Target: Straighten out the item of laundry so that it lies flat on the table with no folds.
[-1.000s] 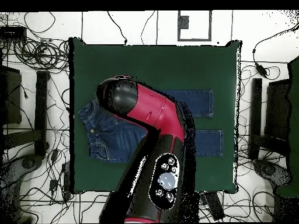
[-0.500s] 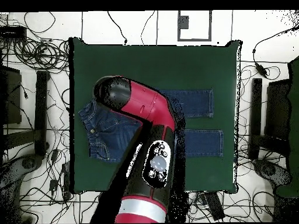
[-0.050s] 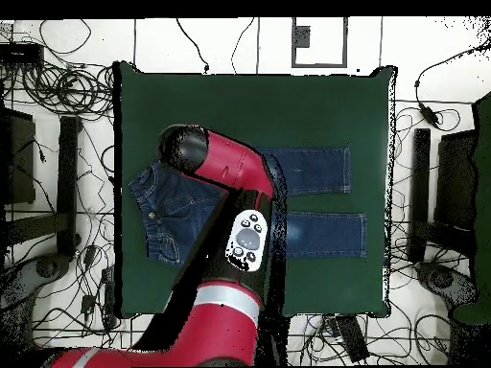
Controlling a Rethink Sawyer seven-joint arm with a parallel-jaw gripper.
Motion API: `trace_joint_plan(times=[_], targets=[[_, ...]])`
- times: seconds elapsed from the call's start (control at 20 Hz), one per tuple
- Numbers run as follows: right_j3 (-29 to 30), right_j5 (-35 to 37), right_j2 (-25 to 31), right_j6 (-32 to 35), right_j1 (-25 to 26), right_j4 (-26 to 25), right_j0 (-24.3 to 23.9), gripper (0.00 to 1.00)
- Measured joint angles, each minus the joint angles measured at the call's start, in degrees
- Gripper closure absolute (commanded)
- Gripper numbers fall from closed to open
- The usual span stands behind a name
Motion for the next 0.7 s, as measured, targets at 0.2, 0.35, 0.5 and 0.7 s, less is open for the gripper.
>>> trace_joint_plan(times=[0.2, 0.35, 0.5, 0.7], targets=[[-0.4, -0.3, 0.2, 0.0, 2.0, 0.6, 0.7, 0.0], [-0.8, -0.3, 0.3, 0.0, 3.8, 1.7, 1.9, 0.0], [-1.5, -0.3, 0.3, 0.0, 5.4, 2.9, 3.4, 0.0], [-2.8, -0.3, 0.4, 0.0, 7.0, 4.2, 4.8, 0.0]])
